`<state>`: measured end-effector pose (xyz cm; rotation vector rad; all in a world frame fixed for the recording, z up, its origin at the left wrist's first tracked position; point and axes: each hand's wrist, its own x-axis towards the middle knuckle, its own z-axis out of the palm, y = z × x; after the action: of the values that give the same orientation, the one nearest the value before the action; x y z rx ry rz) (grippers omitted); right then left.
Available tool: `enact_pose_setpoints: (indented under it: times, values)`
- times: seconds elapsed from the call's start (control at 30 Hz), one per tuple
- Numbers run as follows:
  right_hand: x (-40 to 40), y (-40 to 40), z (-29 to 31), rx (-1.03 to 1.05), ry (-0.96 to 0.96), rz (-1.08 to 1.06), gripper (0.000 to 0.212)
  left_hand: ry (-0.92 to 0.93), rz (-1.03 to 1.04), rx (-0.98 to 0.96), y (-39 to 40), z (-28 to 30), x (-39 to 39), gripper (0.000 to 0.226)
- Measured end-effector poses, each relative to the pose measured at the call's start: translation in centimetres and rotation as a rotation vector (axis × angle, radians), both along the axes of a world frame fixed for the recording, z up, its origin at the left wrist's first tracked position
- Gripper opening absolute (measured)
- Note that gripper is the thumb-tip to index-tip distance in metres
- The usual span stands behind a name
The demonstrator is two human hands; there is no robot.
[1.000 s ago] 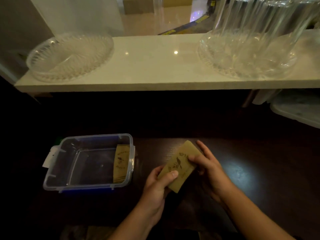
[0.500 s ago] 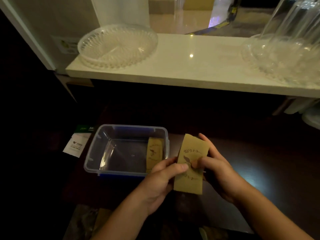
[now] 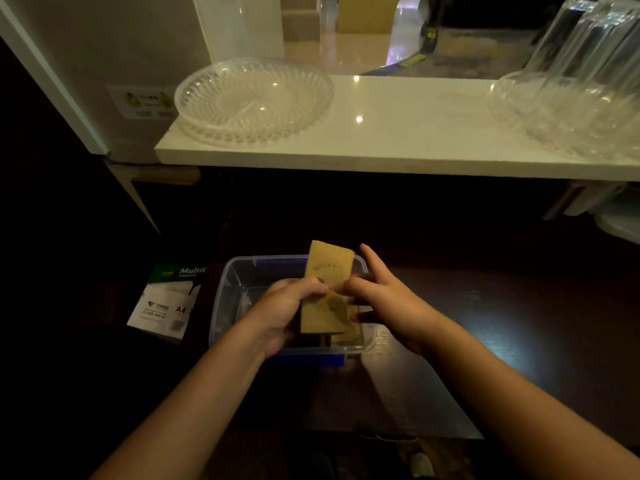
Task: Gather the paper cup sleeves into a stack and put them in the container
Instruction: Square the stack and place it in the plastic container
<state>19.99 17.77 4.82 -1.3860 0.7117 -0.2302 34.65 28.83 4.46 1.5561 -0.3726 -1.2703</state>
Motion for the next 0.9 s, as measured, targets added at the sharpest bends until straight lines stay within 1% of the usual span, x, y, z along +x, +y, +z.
enact_pose_setpoints:
  times: [0.07,0.13,0.17,0.23,0.33,0.4,0.47,0.57,0.7,0.8,0.9]
  values:
    - [0.0,-0.3,-0.3,-0.037,-0.015,-0.127,0.088,-0.053,0.064,0.102,-0.1,-1.3,1.9,0.036]
    - [-0.7,-1.1,-1.0,-0.039,-0.066,-0.301,0.077,-0.049,0.103,0.227,-0.4,-2.9,3.4,0.045]
    - [-1.2,-1.4,-1.4,-0.052,-0.064,-0.375,0.070,-0.050,0.099,0.281,-0.6,-3.6,3.9,0.046]
    - [-2.0,-1.8,-2.5,-0.087,0.013,-0.445,0.059,-0.045,0.066,0.347,-1.0,-4.8,4.4,0.041]
    - [-2.8,-1.3,-4.6,-0.106,0.169,-0.421,0.059,-0.024,0.064,0.375,-1.4,-5.4,4.6,0.027]
    - [-2.8,-0.7,-5.5,-0.072,0.206,-0.386,0.062,-0.032,0.067,0.377,-1.7,-5.5,4.6,0.023]
    - [-2.7,-0.2,-6.3,-0.028,0.214,-0.367,0.064,-0.025,0.070,0.376,-1.8,-5.6,4.6,0.020]
    - [-2.4,0.1,-6.6,-0.026,0.236,-0.369,0.051,-0.018,0.069,0.372,-1.9,-5.6,4.6,0.019]
    - [-2.5,0.2,-6.4,-0.044,0.229,-0.360,0.034,-0.157,0.028,0.400,-1.8,-6.2,4.4,0.027]
    - [-2.5,0.3,-6.2,-0.056,0.238,-0.353,0.031,-0.166,-0.002,0.395,-1.8,-6.4,4.3,0.017]
    - [-2.4,0.6,-6.2,-0.069,0.245,-0.362,0.031,-0.182,-0.038,0.379,-2.1,-6.7,4.0,0.017]
